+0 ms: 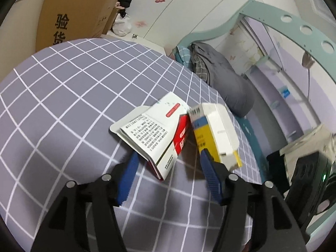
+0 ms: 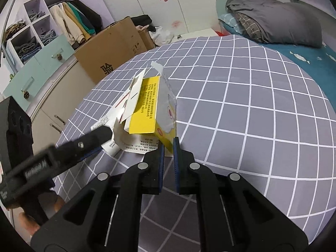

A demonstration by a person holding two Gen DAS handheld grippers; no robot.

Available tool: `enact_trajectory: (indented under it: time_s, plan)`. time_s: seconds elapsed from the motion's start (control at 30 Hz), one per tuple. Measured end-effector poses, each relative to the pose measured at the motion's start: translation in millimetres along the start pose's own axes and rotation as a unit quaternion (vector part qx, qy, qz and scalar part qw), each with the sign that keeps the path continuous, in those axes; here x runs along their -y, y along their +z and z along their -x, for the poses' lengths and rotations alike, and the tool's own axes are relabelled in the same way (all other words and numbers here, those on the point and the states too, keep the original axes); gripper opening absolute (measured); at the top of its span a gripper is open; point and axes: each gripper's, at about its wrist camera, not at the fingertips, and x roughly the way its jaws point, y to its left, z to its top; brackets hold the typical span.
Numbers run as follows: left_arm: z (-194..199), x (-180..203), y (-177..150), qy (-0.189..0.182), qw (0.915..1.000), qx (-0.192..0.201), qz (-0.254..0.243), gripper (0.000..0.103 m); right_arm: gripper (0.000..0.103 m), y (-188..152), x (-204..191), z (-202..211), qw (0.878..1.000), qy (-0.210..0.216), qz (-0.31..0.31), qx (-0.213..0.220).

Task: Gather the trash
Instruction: 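Lift the medicine box and yellow carton off the table with both tools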

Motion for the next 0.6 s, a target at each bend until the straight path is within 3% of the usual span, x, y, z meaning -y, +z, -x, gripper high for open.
enact_trajectory:
  time_s: [0.03, 0.07, 0.17, 0.37, 0.6]
  plan:
    - [-1.4, 0.6, 0.5, -0.002, 1.0, -0.001, 0.003, 0.058, 0.009, 0.5, 2.2, 0.2, 1.0, 0.0, 0.0, 0.0]
    - [-3.8, 1.2, 1.5, 0.001, 1.0, -0.002, 0.005, 0.05, 0.009, 0.8, 2.8, 0.2, 1.0, 0.0, -0.001, 0.0]
    - [-13.5, -3.7, 3.4, -0.003, 0.9994, -0.019, 0.029, 0.017, 0.009, 3.1, 3.2, -1.3, 1.0, 0.001, 0.0, 0.0]
    - [-14.6, 0.8, 4.3, -0.012, 0.9992, -0.003, 0.037, 0.011, 0.008, 4.1, 2.0, -3.0, 1.0, 0.001, -0.001, -0.002]
    - [12.2, 26.0, 6.6, 0.046, 0.9968, 0.056, -0.033, 0.008, 0.008, 4.4, 3.5, 2.4, 1.0, 0.003, -0.009, 0.008]
